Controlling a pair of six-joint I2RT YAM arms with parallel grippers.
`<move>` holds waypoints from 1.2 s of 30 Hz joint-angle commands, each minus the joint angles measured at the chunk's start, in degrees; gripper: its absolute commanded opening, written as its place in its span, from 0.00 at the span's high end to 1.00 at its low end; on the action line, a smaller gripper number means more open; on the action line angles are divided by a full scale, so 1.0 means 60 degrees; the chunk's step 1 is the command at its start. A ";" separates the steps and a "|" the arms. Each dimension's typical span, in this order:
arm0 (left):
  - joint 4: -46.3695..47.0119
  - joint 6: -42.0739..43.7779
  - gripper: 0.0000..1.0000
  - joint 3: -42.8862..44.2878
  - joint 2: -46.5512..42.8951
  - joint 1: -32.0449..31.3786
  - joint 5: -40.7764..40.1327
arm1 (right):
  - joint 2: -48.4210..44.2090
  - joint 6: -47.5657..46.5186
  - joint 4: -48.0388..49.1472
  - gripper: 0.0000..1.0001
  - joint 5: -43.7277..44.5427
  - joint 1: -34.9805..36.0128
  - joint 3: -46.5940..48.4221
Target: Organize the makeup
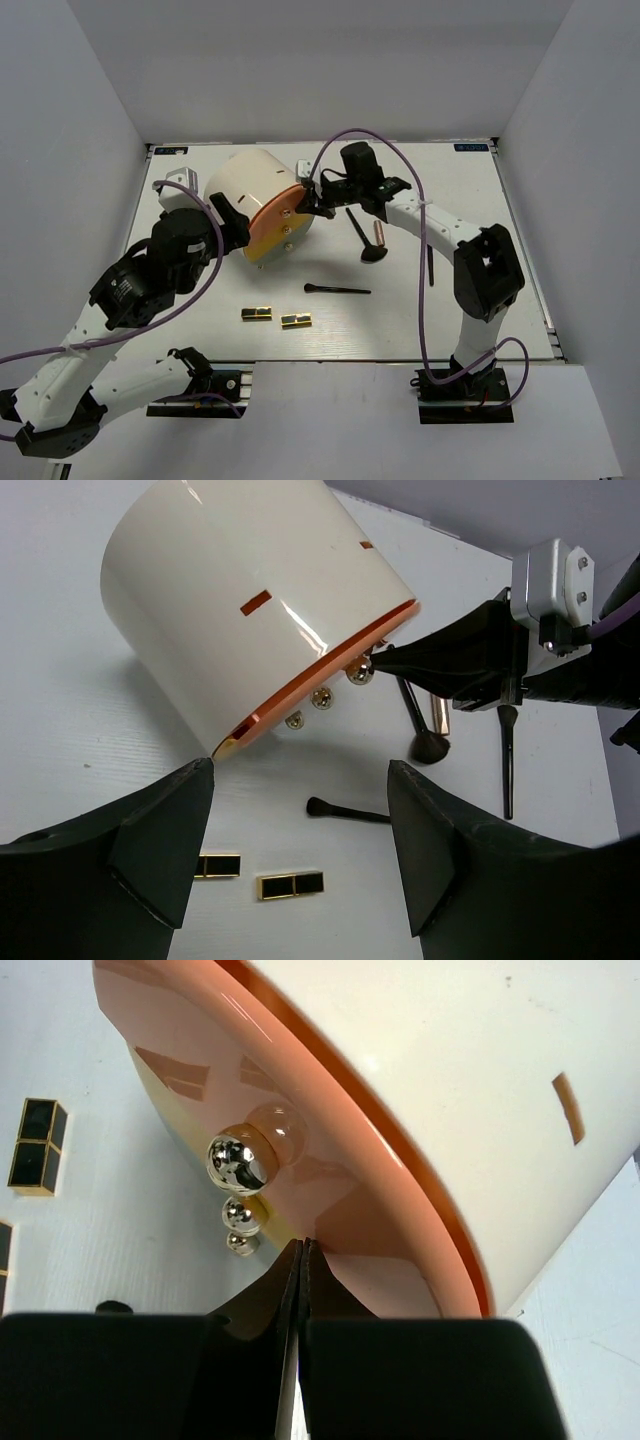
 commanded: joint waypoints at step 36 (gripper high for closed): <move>0.0486 -0.0494 0.16 -0.0730 -0.0474 0.0032 0.0084 | -0.0528 0.8258 0.3701 0.37 0.1406 0.0144 -0.2486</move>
